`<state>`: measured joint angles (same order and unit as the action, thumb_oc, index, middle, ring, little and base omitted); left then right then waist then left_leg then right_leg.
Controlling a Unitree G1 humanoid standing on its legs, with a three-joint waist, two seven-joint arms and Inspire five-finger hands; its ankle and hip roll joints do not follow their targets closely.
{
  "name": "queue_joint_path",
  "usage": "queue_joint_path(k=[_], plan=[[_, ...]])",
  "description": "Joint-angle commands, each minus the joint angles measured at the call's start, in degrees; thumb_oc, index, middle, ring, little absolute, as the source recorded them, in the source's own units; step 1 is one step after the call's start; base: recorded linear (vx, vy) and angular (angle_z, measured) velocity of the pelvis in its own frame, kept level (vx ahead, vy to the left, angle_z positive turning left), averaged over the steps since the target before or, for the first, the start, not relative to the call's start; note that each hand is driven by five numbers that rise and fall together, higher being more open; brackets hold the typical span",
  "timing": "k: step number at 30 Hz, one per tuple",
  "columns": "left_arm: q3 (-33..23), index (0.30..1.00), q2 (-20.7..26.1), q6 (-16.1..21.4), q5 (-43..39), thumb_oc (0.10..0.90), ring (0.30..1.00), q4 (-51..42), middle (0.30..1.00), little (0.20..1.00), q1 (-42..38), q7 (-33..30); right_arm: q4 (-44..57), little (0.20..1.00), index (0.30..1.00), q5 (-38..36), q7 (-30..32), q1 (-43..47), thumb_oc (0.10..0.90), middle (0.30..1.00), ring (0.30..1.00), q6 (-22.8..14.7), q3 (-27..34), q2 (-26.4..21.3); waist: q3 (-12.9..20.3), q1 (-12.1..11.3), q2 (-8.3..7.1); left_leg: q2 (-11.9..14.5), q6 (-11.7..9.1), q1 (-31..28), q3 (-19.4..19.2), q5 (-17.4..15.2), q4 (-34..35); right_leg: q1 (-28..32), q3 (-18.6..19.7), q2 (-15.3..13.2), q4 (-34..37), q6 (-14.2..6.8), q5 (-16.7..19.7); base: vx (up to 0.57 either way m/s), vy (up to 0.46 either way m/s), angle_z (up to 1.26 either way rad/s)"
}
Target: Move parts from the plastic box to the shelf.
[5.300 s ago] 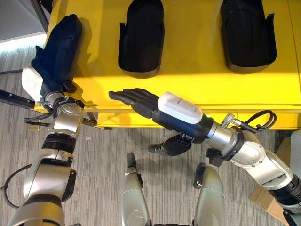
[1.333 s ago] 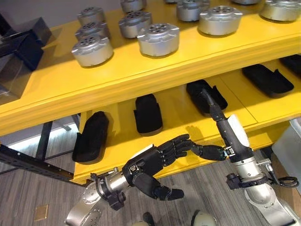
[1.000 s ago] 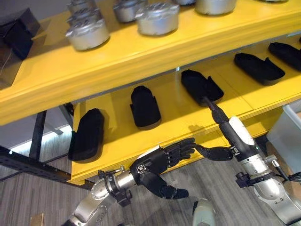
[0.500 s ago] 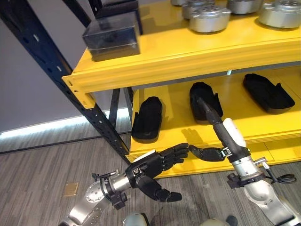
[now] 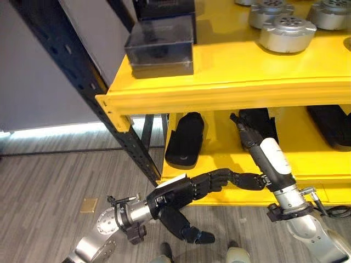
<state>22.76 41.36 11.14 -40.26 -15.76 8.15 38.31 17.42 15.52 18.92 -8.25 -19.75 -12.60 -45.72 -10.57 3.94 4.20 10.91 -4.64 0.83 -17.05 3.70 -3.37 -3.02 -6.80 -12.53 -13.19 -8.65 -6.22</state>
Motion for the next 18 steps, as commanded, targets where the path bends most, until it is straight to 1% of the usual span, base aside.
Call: queue_joint_path(k=[1, 2, 3, 4, 6, 7, 8, 9, 10, 11, 12, 13, 14, 15, 16, 17, 18], plan=[[-4.51, 1.0, -0.14, 3.7, -4.62, 0.9, 1.0, -4.91, 1.0, 1.0, -2.46, -0.06, 6.08, 1.0, 1.0, -1.66, -0.22, 9.77, 0.9, 1.0, 1.0, -5.54, -1.47, 0.55, 1.98, -1.63, -2.93, -1.3, 1.68, -1.94, -3.93, -9.03, -6.36, 2.2, -5.69, 2.19, 3.72, 3.07, 0.41, 0.03, -0.122, 0.04], [-4.22, 1.0, 0.01, 4.22, -4.11, 0.9, 1.0, -5.16, 1.0, 1.0, -2.75, -0.94, 5.79, 1.0, 1.0, -1.29, -0.65, 11.35, 0.9, 1.0, 1.0, -5.6, -2.53, 0.54, 1.71, -1.92, -2.92, -1.4, 1.78, -1.81, -4.59, -11.01, -8.73, 2.35, -6.6, 2.15, 2.71, 3.4, -1.08, -0.03, -0.104, 0.03], [-4.24, 1.0, 0.09, 4.35, -4.21, 0.9, 1.0, -5.25, 1.0, 1.0, -2.88, -1.28, 5.63, 1.0, 1.0, -1.34, -0.87, 11.98, 0.9, 1.0, 1.0, -5.72, -2.88, 0.5, 1.35, -1.91, -3.0, -1.17, 2.22, -1.27, -5.52, -10.65, -9.57, 1.91, -7.29, 2.13, 2.32, 3.97, -0.76, -0.04, -0.079, 0.05], [-4.16, 1.0, 0.12, 4.62, -4.56, 0.9, 1.0, -5.35, 1.0, 1.0, -3.05, -1.73, 5.49, 1.0, 1.0, -1.3, -1.04, 12.71, 0.9, 1.0, 1.0, -5.71, -3.34, 0.28, 0.82, -1.99, -3.2, -0.67, 2.09, -0.21, -5.34, -11.71, -12.66, 1.92, -7.35, 2.1, 1.6, 4.42, -1.31, -0.09, -0.061, 0.07], [-3.86, 1.0, -0.62, 4.94, -4.62, 0.9, 1.0, -5.37, 1.0, 1.0, -3.29, -3.24, 4.36, 1.0, 1.0, -0.53, -0.95, 14.57, 0.9, 1.0, 1.0, -6.31, -4.71, -0.05, -0.35, -3.07, -3.09, 0.78, 0.92, 3.43, -1.8, -9.96, -18.42, 1.97, -6.09, 3.0, 0.07, 5.77, -2.3, -0.03, 0.012, 0.09], [-3.85, 1.0, -1.73, 4.77, -4.07, 0.9, 1.0, -5.09, 1.0, 1.0, -2.85, -3.8, 3.74, 1.0, 1.0, -1.05, -1.67, 15.72, 0.9, 1.0, 1.0, -6.25, -5.71, -0.09, -0.51, -3.33, -2.8, 2.38, 0.51, 2.97, -0.47, -8.66, -17.22, 1.55, -5.2, 3.34, -1.29, 6.06, -3.03, 0.02, 0.17, 0.08], [-4.05, 1.0, -2.11, 4.47, -3.87, 0.9, 1.0, -5.05, 1.0, 1.0, -2.49, -3.97, 3.67, 1.0, 1.0, -1.58, -2.19, 16.2, 0.9, 1.0, 1.0, -5.83, -6.1, -0.17, -0.05, -3.36, -2.58, 3.9, 0.33, 2.05, -0.05, -7.47, -14.55, 0.98, -4.97, 3.37, -1.68, 6.08, -3.15, 0.03, 0.218, -0.03], [-4.08, 1.0, -2.3, 4.19, -3.76, 0.9, 1.0, -5.16, 1.0, 1.0, -2.29, -4.06, 3.73, 1.0, 1.0, -1.77, -2.45, 16.34, 0.9, 1.0, 1.0, -5.59, -6.27, -0.16, 0.21, -3.32, -2.49, 4.65, 0.16, 1.34, 0.15, -6.94, -12.72, 0.76, -4.85, 3.31, -1.94, 6.0, -3.36, 0.03, 0.39, -0.17], [-4.14, 1.0, -2.76, 3.04, -4.01, 0.9, 1.0, -5.43, 1.0, 1.0, -1.61, -3.73, 4.13, 1.0, 1.0, -2.14, -3.02, 16.2, 0.9, 1.0, 1.0, -5.57, -6.52, -0.32, 0.64, -3.33, -2.05, 7.9, -1.63, 0.39, 2.72, -0.57, -8.74, 0.15, -3.54, 3.16, -3.12, 5.83, -4.33, 0.01, 0.313, -0.21], [-4.15, 1.0, -2.79, 2.98, -4.01, 0.9, 1.0, -5.44, 1.0, 1.0, -1.56, -3.75, 4.17, 1.0, 1.0, -2.22, -3.08, 16.19, 0.9, 1.0, 1.0, -5.58, -6.53, -0.38, 0.79, -3.34, -1.97, 8.21, -1.79, 0.52, 2.99, 0.3, -8.32, -0.05, -3.41, 3.26, -3.05, 5.93, -4.17, 0.0, 0.503, -0.22], [-3.91, 1.0, -3.13, 2.74, -3.83, 0.9, 1.0, -5.21, 1.0, 1.0, -1.57, -4.25, 4.26, 1.0, 1.0, -3.58, -3.81, 15.99, 0.9, 1.0, 1.0, -5.31, -6.6, -0.86, 1.02, -3.06, -1.86, 10.21, -2.45, 1.28, 4.78, 3.59, -7.54, -0.81, -2.09, 2.65, -3.89, 5.88, -4.45, -0.01, 0.293, -0.26], [-3.65, 1.0, -3.03, 2.88, -3.89, 0.9, 1.0, -5.07, 1.0, 1.0, -1.78, -4.57, 4.07, 1.0, 1.0, -3.9, -4.01, 16.18, 0.9, 1.0, 1.0, -5.41, -6.56, -1.01, 1.14, -2.86, -1.79, 10.11, -2.38, 0.92, 4.58, 2.67, -7.03, -1.2, -2.18, 2.4, -4.38, 5.82, -4.57, -0.03, 0.524, -0.3], [-2.78, 1.0, -3.03, 3.17, -3.82, 0.9, 1.0, -4.27, 1.0, 1.0, -2.87, -5.44, 2.76, 1.0, 1.0, -4.8, -4.6, 16.87, 0.9, 1.0, 1.0, -5.73, -6.83, -1.26, 1.36, -2.35, -1.49, 10.44, -2.49, -0.29, 3.41, 0.89, -4.91, -2.76, -2.33, 0.95, -6.45, 5.17, -4.86, -0.05, 0.389, -0.23], [-2.58, 1.0, -2.77, 3.19, -4.1, 0.9, 1.0, -3.92, 1.0, 1.0, -3.16, -5.38, 2.16, 1.0, 1.0, -4.81, -4.36, 16.74, 0.9, 1.0, 1.0, -5.89, -6.8, -1.33, 1.28, -2.23, -1.27, 10.15, -2.45, -0.4, 2.92, 0.2, -4.2, -3.5, -2.44, 0.0, -7.97, 4.69, -4.97, -0.05, 0.517, -0.08], [-2.29, 1.0, -2.99, 2.27, -4.98, 0.9, 1.0, -3.47, 1.0, 1.0, -3.74, -4.47, 1.48, 1.0, 1.0, -4.34, -3.7, 16.26, 0.9, 1.0, 1.0, -5.54, -6.67, -1.14, 1.03, -1.92, -0.99, 9.49, -2.25, -0.44, 1.6, -1.23, -3.87, -3.8, -2.99, -1.13, -9.63, 4.31, -5.16, -0.01, 0.421, 0.0], [-2.29, 1.0, -2.83, 1.39, -5.43, 0.9, 1.0, -2.95, 1.0, 1.0, -3.78, -4.1, 0.39, 1.0, 1.0, -4.96, -4.17, 16.23, 0.9, 1.0, 1.0, -4.37, -6.49, -1.02, 0.66, -1.76, -0.8, 8.19, -1.81, -0.74, 0.84, -2.72, -4.2, -3.46, -3.08, -2.02, -10.21, 3.98, -4.99, 0.01, 0.326, 0.07], [-2.32, 1.0, -2.8, 1.31, -5.31, 0.9, 1.0, -2.93, 1.0, 1.0, -3.72, -4.2, 0.24, 1.0, 1.0, -5.1, -4.26, 16.25, 0.9, 1.0, 1.0, -4.31, -6.49, -1.01, 0.58, -1.75, -0.81, 8.03, -1.76, -0.82, 0.8, -2.86, -4.25, -3.37, -3.07, -2.12, -10.21, 3.92, -4.94, 0.04, 0.242, 0.14]])
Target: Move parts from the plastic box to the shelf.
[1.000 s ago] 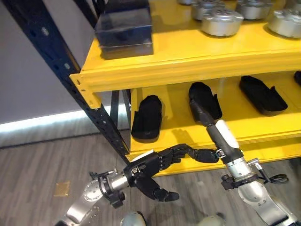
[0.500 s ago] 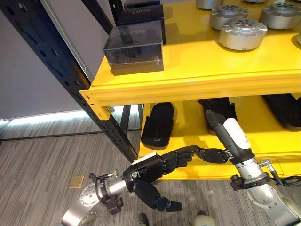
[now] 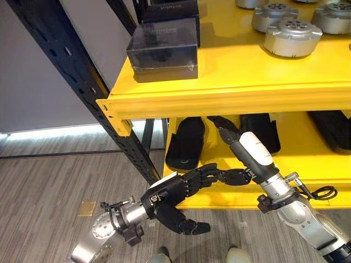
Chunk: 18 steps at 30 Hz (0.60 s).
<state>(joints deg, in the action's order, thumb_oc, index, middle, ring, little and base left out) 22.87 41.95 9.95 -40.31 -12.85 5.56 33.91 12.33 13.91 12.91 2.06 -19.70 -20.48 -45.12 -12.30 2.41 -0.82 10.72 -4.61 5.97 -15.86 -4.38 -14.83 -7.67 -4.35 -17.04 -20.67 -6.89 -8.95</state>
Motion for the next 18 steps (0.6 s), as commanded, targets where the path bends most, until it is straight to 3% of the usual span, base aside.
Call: queue_joint_path(k=[1, 3, 8, 12, 18], plan=[[-2.56, 1.0, -3.26, 2.08, -4.72, 0.9, 1.0, -5.59, 1.0, 1.0, -0.86, -0.62, 4.74, 1.0, 1.0, -4.61, 1.39, 5.9, 0.9, 1.0, 1.0, -4.19, 1.44, -1.52, 2.24, -0.22, 4.32, 7.59, -1.65, -6.16, -0.49, 4.74, 7.11, 1.52, -5.45, 2.11, -2.58, 1.9, -1.89, 0.06, 0.224, 0.18], [-4.65, 1.0, -2.59, 1.92, -8.1, 0.9, 1.0, -5.5, 1.0, 1.0, 2.43, 1.16, 5.96, 1.0, 1.0, -5.2, 0.37, 3.12, 0.9, 1.0, 1.0, -3.85, 2.49, -0.96, 1.81, -0.23, 4.43, 5.37, -0.77, -7.17, -0.84, 3.13, 6.75, 2.57, -5.04, 0.4, -0.83, 0.14, 0.01, 0.07, 0.264, 0.1], [-7.32, 1.0, -0.93, 3.64, -9.09, 0.9, 1.0, -6.69, 1.0, 1.0, 6.57, 1.58, 6.95, 1.0, 1.0, -7.24, -1.61, 2.62, 0.9, 1.0, 1.0, -0.51, 1.46, -0.07, 0.44, -1.67, 4.54, 4.15, 0.01, -7.27, -1.08, 1.8, 5.97, 3.6, -5.59, -1.56, 1.32, -1.46, 1.61, 0.0, 0.075, -0.04], [-8.51, 1.0, -1.26, 6.3, -8.92, 0.9, 1.0, -7.78, 1.0, 1.0, 8.65, 2.04, 8.76, 1.0, 1.0, -8.61, -2.97, 2.91, 0.9, 1.0, 1.0, 2.58, 1.34, 0.39, -1.16, -3.36, 4.63, 4.2, 0.02, -5.61, -0.16, 1.72, 4.9, 3.55, -6.6, -1.64, 1.39, -1.36, 1.48, -0.06, -0.014, 0.08], [-9.38, 1.0, -1.92, 7.44, -10.75, 0.9, 1.0, -9.39, 1.0, 1.0, 8.83, 4.23, 10.39, 1.0, 1.0, -8.52, -2.15, 4.18, 0.9, 1.0, 1.0, 3.8, 1.05, 1.03, -2.95, -4.77, 5.17, 4.48, -0.36, -3.4, 1.2, 2.57, 4.49, 2.84, -7.25, -1.03, 0.35, -0.61, 0.55, -0.07, -0.012, 0.12]])
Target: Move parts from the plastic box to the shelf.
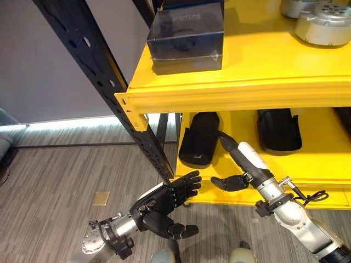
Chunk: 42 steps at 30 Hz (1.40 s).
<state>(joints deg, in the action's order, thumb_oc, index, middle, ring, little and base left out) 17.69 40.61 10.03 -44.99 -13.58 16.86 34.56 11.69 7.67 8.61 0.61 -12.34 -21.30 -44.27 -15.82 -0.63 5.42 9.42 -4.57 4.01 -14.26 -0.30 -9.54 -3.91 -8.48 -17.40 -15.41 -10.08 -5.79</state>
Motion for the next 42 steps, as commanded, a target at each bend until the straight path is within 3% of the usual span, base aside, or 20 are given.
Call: queue_joint_path(k=[1, 5, 8, 10, 13, 19, 21, 29, 31, 36, 38, 39, 42], plan=[[-4.19, 1.0, -0.73, 6.99, -7.35, 0.9, 1.0, -9.29, 1.0, 1.0, -3.09, 4.05, 11.04, 1.0, 1.0, -2.8, 2.21, 7.23, 0.9, 1.0, 1.0, -2.69, 1.04, 0.29, -0.14, -2.19, -0.78, 5.76, -0.53, -0.86, -0.05, -1.25, -0.8, -1.36, -3.22, -0.63, -5.35, 2.78, -2.87, -0.07, 0.002, 0.08], [-3.94, 1.0, -1.53, 6.83, -9.76, 0.9, 1.0, -10.09, 1.0, 1.0, -3.89, 4.55, 10.94, 1.0, 1.0, -9.56, -1.83, 9.72, 0.9, 1.0, 1.0, -3.48, -0.72, 1.5, -1.05, -2.69, -0.29, 5.69, -0.65, -0.14, 0.32, -0.87, -0.78, -2.03, -3.3, -0.52, -6.4, 3.19, -3.45, -0.07, 0.009, 0.04], [-4.3, 1.0, -2.77, 5.88, -11.72, 0.9, 1.0, -10.51, 1.0, 1.0, -3.68, 6.68, 12.18, 1.0, 1.0, -23.74, -10.08, 9.71, 0.9, 1.0, 1.0, -3.53, -1.78, 2.82, -1.44, -3.03, 0.02, 5.5, -0.59, -0.38, 0.46, -0.38, -0.42, -1.9, -3.32, -0.54, -7.27, 3.55, -3.87, 0.0, 0.0, 0.0], [-4.54, 1.0, -3.12, 5.25, -11.35, 0.9, 1.0, -10.94, 1.0, 1.0, -3.18, 7.85, 12.85, 1.0, 1.0, -29.44, -13.22, 8.34, 0.9, 1.0, 1.0, -4.87, -1.32, 4.03, -1.27, -3.12, 0.03, 5.44, -0.55, -0.65, 0.52, -0.17, -0.21, -1.5, -3.46, -0.64, -7.29, 3.7, -3.93, 0.0, 0.0, 0.0], [-4.8, 1.0, -3.21, 4.58, -11.28, 0.9, 1.0, -11.54, 1.0, 1.0, -2.15, 9.25, 14.46, 1.0, 1.0, -27.76, -12.04, 6.51, 0.9, 1.0, 1.0, -11.14, 0.6, 4.9, -0.7, -2.96, 0.16, 5.37, -0.33, -1.17, 0.58, -0.1, 0.07, -1.13, -3.17, -0.88, -6.9, 3.41, -3.54, 0.0, 0.0, 0.0], [-5.83, 1.0, -4.39, 2.91, -11.49, 0.9, 1.0, -12.57, 1.0, 1.0, -1.43, 9.17, 17.22, 1.0, 1.0, -28.7, -13.69, 4.43, 0.9, 1.0, 1.0, -13.83, 4.78, 6.62, 0.72, -2.02, 0.46, 5.31, -0.09, -2.48, -0.04, -0.44, 0.38, -0.23, -2.68, -0.93, -6.41, 3.36, -3.6, 0.05, 0.006, 0.01], [-7.01, 1.0, -5.13, 1.82, -11.82, 0.9, 1.0, -13.5, 1.0, 1.0, -0.56, 8.86, 19.53, 1.0, 1.0, -28.74, -15.27, 2.0, 0.9, 1.0, 1.0, -16.64, 7.14, 6.93, 1.41, -1.21, 0.7, 5.19, 0.02, -3.39, -0.4, -0.83, 0.29, 0.4, -2.3, -1.03, -6.41, 3.38, -3.89, 0.08, 0.024, 0.01], [-7.9, 1.0, -6.57, 0.85, -12.22, 0.9, 1.0, -14.88, 1.0, 1.0, 0.69, 7.7, 23.5, 1.0, 1.0, -37.12, -25.1, -2.29, 0.9, 1.0, 1.0, -17.51, 8.65, 7.24, 2.24, 0.15, 1.72, 4.62, 0.2, -5.02, -1.42, -1.52, 0.15, 1.24, -1.59, -1.26, -6.86, 3.55, -4.72, 0.05, 0.042, -0.02], [-7.45, 1.0, -6.93, 0.77, -13.19, 0.9, 1.0, -14.88, 1.0, 1.0, 0.38, 7.47, 24.41, 1.0, 1.0, -38.47, -28.0, -2.43, 0.9, 1.0, 1.0, -15.75, 7.7, 7.53, 2.32, 0.25, 2.18, 4.34, 0.24, -5.3, -1.55, -1.59, 0.28, 1.35, -1.52, -1.41, -6.9, 3.58, -4.81, 0.01, 0.051, -0.02], [-6.37, 1.0, -6.94, -0.88, -13.87, 0.9, 1.0, -15.12, 1.0, 1.0, 0.32, 6.41, 23.18, 1.0, 1.0, -43.27, -33.13, -1.14, 0.9, 1.0, 1.0, -6.37, 3.44, 8.0, 2.49, -0.37, 2.69, 3.81, 0.39, -5.62, -1.04, -1.73, 0.55, 1.66, -1.71, -1.76, -6.88, 3.55, -5.03, 0.0, 0.027, 0.01], [-6.26, 1.0, -7.14, -2.08, -18.0, 0.9, 1.0, -15.2, 1.0, 1.0, 0.98, 7.86, 22.3, 1.0, 1.0, -42.84, -34.92, -1.2, 0.9, 1.0, 1.0, -4.99, 1.34, 7.72, 2.4, -0.85, 2.86, 3.69, 0.35, -5.49, -0.74, -1.69, 0.53, 1.76, -1.99, -1.9, -6.91, 3.57, -5.12, 0.0, 0.018, 0.04], [-6.17, 1.0, -7.38, -3.48, -23.76, 0.9, 1.0, -15.05, 1.0, 1.0, 1.76, 11.38, 21.96, 1.0, 1.0, -42.41, -36.71, -1.54, 0.9, 1.0, 1.0, -4.16, -0.05, 7.75, 2.32, -1.15, 2.94, 3.63, 0.3, -5.41, -0.5, -1.69, 0.52, 1.81, -2.19, -2.0, -6.97, 3.51, -5.15, 0.0, 0.0, 0.0], [-5.96, 1.0, -8.25, -3.16, -28.8, 0.9, 1.0, -14.81, 1.0, 1.0, 2.13, 12.28, 20.95, 1.0, 1.0, -42.17, -39.77, -1.13, 0.9, 1.0, 1.0, -1.3, -2.85, 8.78, 1.96, -2.02, 2.43, 3.71, 0.36, -5.35, 0.1, -1.73, 0.47, 1.9, -2.56, -1.95, -7.41, 3.64, -5.17, 0.0, -0.021, 0.02]])
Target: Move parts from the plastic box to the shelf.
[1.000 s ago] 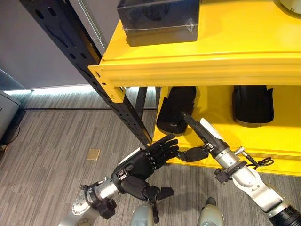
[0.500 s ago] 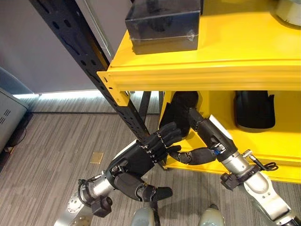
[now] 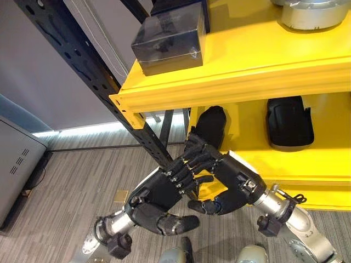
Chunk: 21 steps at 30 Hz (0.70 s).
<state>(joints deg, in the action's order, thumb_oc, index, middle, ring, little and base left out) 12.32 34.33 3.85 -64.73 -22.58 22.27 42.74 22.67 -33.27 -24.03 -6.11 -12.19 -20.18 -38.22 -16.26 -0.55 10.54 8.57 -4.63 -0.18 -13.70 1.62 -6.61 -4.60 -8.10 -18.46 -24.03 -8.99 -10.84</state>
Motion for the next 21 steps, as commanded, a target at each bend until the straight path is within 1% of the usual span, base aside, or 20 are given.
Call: queue_joint_path(k=[1, 2, 3, 4, 6, 7, 8, 10, 13, 14, 18, 19, 21], plan=[[-0.72, 1.0, -2.24, 3.18, -9.5, 0.9, 1.0, -5.75, 1.0, 1.0, -3.19, 4.94, 9.84, 1.0, 1.0, -1.09, -7.69, 5.81, 0.9, 1.0, 1.0, -0.8, -4.37, 2.89, 2.34, -2.33, -2.81, 4.58, 0.46, -1.13, -0.36, -3.66, -2.45, 2.6, -3.04, -0.87, 1.17, 2.58, -0.12, 0.0, -0.056, 0.05], [-1.26, 1.0, -2.47, 3.61, -9.88, 0.9, 1.0, -5.48, 1.0, 1.0, -2.9, 7.31, 9.18, 1.0, 1.0, -0.32, -8.65, 6.44, 0.9, 1.0, 1.0, -0.11, -5.27, 3.34, 2.11, -3.04, -3.14, 4.63, 0.34, -0.77, 0.15, -3.62, -2.67, 2.57, -3.4, -0.74, 0.93, 2.67, -0.14, 0.0, -0.046, 0.05], [-1.33, 1.0, -2.44, 3.79, -9.86, 0.9, 1.0, -5.46, 1.0, 1.0, -2.88, 7.48, 9.08, 1.0, 1.0, -0.31, -8.93, 6.55, 0.9, 1.0, 1.0, 0.33, -5.36, 3.35, 2.08, -3.1, -3.18, 4.64, 0.32, -0.73, 0.21, -3.61, -2.71, 2.56, -3.45, -0.74, 0.87, 2.69, -0.14, 0.0, -0.059, 0.1], [-1.76, 1.0, -2.4, 3.82, -10.63, 0.9, 1.0, -5.58, 1.0, 1.0, -2.64, 8.87, 8.5, 1.0, 1.0, 0.54, -9.1, 6.87, 0.9, 1.0, 1.0, 0.76, -5.99, 3.24, 1.89, -3.81, -3.28, 4.61, 0.3, -0.56, 0.7, -3.56, -2.78, 2.69, -4.02, -0.66, 0.54, 2.82, -0.31, 0.0, -0.031, 0.12], [-2.38, 1.0, -2.29, 4.2, -11.58, 0.9, 1.0, -5.82, 1.0, 1.0, -2.17, 10.46, 8.17, 1.0, 1.0, 2.27, -8.89, 7.06, 0.9, 1.0, 1.0, 1.04, -6.56, 3.01, 1.71, -4.45, -3.44, 4.53, 0.27, -0.27, 1.22, -3.53, -2.9, 2.68, -4.46, -0.59, 0.13, 2.91, -0.51, 0.0, -0.036, 0.1], [-2.38, 1.0, -2.28, 4.2, -11.59, 0.9, 1.0, -5.82, 1.0, 1.0, -2.17, 10.47, 8.18, 1.0, 1.0, 2.27, -8.89, 7.06, 0.9, 1.0, 1.0, 1.05, -6.57, 3.01, 1.71, -4.44, -3.44, 4.53, 0.27, -0.26, 1.22, -3.53, -2.9, 2.68, -4.46, -0.59, 0.12, 2.91, -0.52, 0.01, -0.046, 0.05], [-3.1, 1.0, -2.48, 3.61, -11.88, 0.9, 1.0, -6.13, 1.0, 1.0, -1.86, 11.95, 7.91, 1.0, 1.0, 3.26, -9.15, 6.73, 0.9, 1.0, 1.0, 1.37, -6.78, 3.17, 1.6, -4.96, -3.64, 4.61, 0.2, -0.06, 1.6, -3.48, -2.95, 2.74, -4.99, -0.44, -0.15, 3.05, -0.7, 0.01, -0.061, 0.03], [-3.7, 1.0, -2.95, 1.23, -12.89, 0.9, 1.0, -6.77, 1.0, 1.0, -1.84, 16.3, 6.95, 1.0, 1.0, 6.14, -8.48, 6.57, 0.9, 1.0, 1.0, 2.66, -7.4, 3.44, 1.35, -5.79, -3.92, 4.67, 0.1, 0.36, 2.3, -3.36, -3.22, 2.89, -5.68, -0.04, -0.64, 3.34, -1.03, 0.02, -0.073, 0.05], [-3.87, 1.0, -3.34, -0.37, -11.38, 0.9, 1.0, -6.69, 1.0, 1.0, -2.23, 16.87, 4.51, 1.0, 1.0, 8.51, -7.68, 6.7, 0.9, 1.0, 1.0, 2.69, -7.71, 3.59, 1.19, -6.25, -4.14, 4.7, -0.1, 0.62, 2.9, -3.12, -3.31, 3.04, -6.09, 0.33, -0.76, 3.48, -1.11, 0.02, -0.057, 0.18], [-3.93, 1.0, -3.4, -1.23, -10.08, 0.9, 1.0, -6.48, 1.0, 1.0, -2.57, 16.37, 3.03, 1.0, 1.0, 9.97, -6.94, 6.99, 0.9, 1.0, 1.0, 2.18, -7.56, 3.46, 1.03, -6.53, -4.24, 4.74, -0.18, 0.78, 3.22, -2.91, -3.28, 3.16, -6.36, 0.58, -0.7, 3.59, -1.09, 0.01, -0.048, 0.06], [-4.07, 1.0, -3.43, -4.81, -9.18, 0.9, 1.0, -5.92, 1.0, 1.0, -2.78, 17.71, 1.28, 1.0, 1.0, 12.65, -4.86, 6.8, 0.9, 1.0, 1.0, 1.38, -6.68, 3.13, 0.75, -6.75, -4.33, 4.78, -0.32, 1.2, 3.69, -2.72, -3.52, 3.11, -6.74, 0.89, -0.87, 3.73, -1.12, 0.01, -0.038, 0.04], [-3.94, 1.0, -3.22, -5.42, -7.8, 0.9, 1.0, -5.74, 1.0, 1.0, -2.75, 17.93, 0.08, 1.0, 1.0, 14.27, -3.69, 7.07, 0.9, 1.0, 1.0, 0.78, -6.19, 2.87, 0.59, -6.85, -4.36, 4.82, -0.34, 1.4, 3.83, -2.62, -3.66, 3.07, -6.84, 1.06, -1.01, 3.85, -1.15, 0.01, -0.046, 0.09], [-3.41, 1.0, -2.86, -6.54, -7.91, 0.9, 1.0, -5.36, 1.0, 1.0, -2.64, 19.1, -1.8, 1.0, 1.0, 15.14, -2.27, 7.5, 0.9, 1.0, 1.0, 0.49, -5.55, 2.29, 0.19, -7.07, -4.29, 4.79, -0.43, 1.83, 4.17, -2.52, -3.95, 2.94, -7.02, 1.28, -1.31, 3.98, -1.24, 0.0, -0.048, 0.08]])
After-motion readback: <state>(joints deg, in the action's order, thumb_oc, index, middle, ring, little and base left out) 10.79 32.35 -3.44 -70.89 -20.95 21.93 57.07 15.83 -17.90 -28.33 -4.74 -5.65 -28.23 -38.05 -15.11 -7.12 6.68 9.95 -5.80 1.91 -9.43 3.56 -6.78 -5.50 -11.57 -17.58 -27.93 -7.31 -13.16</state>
